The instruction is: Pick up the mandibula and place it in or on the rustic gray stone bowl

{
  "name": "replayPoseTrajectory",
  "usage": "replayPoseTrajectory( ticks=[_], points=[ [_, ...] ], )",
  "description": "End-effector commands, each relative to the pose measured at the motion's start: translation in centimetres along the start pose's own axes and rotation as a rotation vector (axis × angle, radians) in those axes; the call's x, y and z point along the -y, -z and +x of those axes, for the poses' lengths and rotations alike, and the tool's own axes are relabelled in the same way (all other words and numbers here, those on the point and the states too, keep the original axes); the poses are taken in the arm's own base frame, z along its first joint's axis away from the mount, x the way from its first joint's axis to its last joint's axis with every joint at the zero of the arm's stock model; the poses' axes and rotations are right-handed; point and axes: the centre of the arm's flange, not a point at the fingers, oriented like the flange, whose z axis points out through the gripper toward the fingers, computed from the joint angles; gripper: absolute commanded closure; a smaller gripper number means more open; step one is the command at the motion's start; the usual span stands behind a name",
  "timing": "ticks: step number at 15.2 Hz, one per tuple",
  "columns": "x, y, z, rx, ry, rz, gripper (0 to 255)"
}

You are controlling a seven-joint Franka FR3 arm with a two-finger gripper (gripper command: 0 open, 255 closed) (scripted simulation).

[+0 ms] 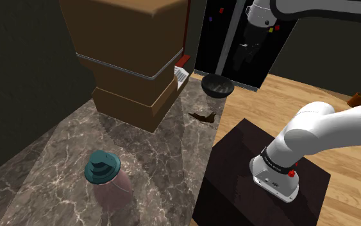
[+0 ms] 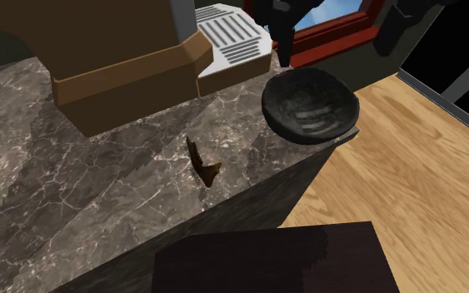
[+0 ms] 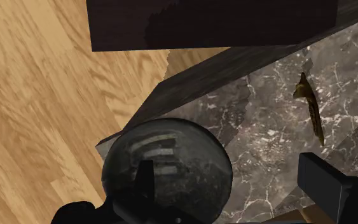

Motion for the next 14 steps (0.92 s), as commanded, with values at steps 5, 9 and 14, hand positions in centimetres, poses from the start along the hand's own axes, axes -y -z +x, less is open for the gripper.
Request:
replayPoseTrajectory(
  ticks=[5, 9, 14],
  points=[
    [2.3, -3.8, 4.6, 0.132, 0.140, 0.051, 0],
    [5.4, -7.9, 8.2, 0.264, 0.280, 0.102, 0],
    [10.2, -13.4, 11.3, 0.429, 0.455, 0.166, 0]
  ],
)
